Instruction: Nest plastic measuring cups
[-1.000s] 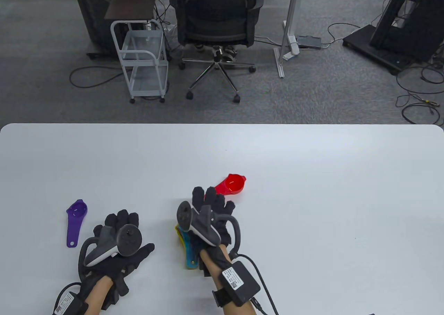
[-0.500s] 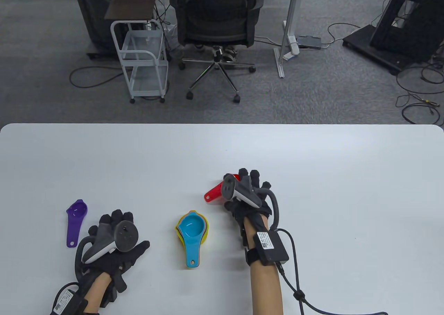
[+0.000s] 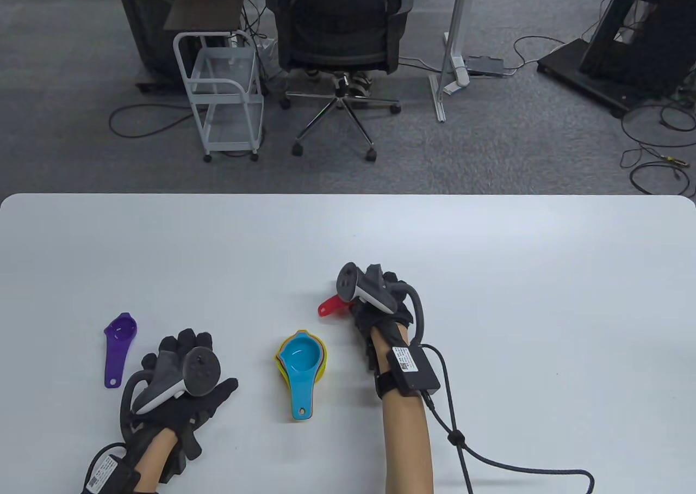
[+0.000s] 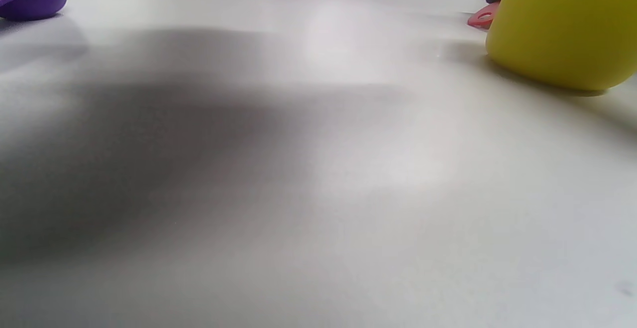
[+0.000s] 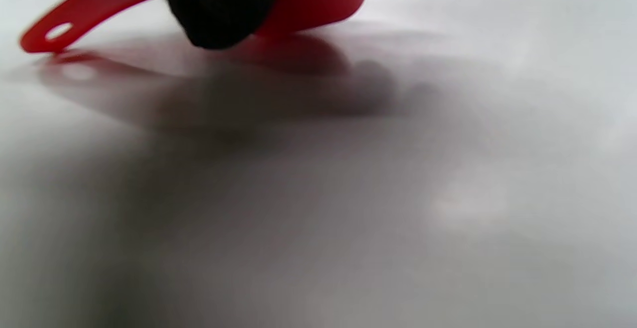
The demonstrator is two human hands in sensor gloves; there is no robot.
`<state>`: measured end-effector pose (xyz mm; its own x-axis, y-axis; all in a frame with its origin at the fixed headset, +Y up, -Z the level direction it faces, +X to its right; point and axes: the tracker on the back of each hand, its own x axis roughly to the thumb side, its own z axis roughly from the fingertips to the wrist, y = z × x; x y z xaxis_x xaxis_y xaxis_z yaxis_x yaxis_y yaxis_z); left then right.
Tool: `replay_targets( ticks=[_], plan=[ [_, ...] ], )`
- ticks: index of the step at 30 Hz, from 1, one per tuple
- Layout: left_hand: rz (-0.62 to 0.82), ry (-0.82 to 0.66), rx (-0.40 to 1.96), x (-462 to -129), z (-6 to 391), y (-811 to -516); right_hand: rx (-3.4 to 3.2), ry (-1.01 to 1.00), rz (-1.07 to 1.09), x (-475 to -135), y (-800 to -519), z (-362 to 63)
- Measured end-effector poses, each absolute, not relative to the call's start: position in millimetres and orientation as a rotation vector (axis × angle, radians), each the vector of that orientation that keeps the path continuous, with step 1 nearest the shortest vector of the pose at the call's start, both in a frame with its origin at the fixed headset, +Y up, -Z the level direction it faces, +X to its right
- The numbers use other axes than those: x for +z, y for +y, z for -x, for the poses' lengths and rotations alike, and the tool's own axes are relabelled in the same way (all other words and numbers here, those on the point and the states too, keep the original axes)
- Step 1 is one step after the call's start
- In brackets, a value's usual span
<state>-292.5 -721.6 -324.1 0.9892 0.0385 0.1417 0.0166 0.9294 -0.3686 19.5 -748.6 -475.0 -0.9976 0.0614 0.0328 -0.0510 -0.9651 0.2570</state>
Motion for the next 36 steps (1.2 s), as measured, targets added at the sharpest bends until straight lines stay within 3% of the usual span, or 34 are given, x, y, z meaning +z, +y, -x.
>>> replay_targets(
  ticks=[8, 11, 15, 19, 22, 31, 36],
  plan=[
    [0.360, -0.177, 0.015, -321, 280, -721, 2.957, 0.060, -0.188, -424, -701, -30],
    [0.282, -0.200, 0.047, -317, 275, -714, 2.922, -0.017, -0.279, -394, -681, -18],
    [0.159, -0.267, 0.251, -307, 273, -702, 2.863, -0.096, -0.469, -351, -668, 12],
    [0.135, -0.330, 0.557, -300, 271, -697, 2.845, -0.146, -0.655, -320, -672, 48],
    [0.161, -0.344, 0.761, -300, 271, -698, 2.913, -0.138, -0.728, -311, -678, 65],
    [0.295, -0.321, 1.029, -309, 273, -714, 2.945, -0.202, -0.785, -302, -689, 67],
    [0.173, -0.271, 1.045, -307, 277, -710, 2.782, 0.014, -0.646, -305, -684, 52]
  ],
)
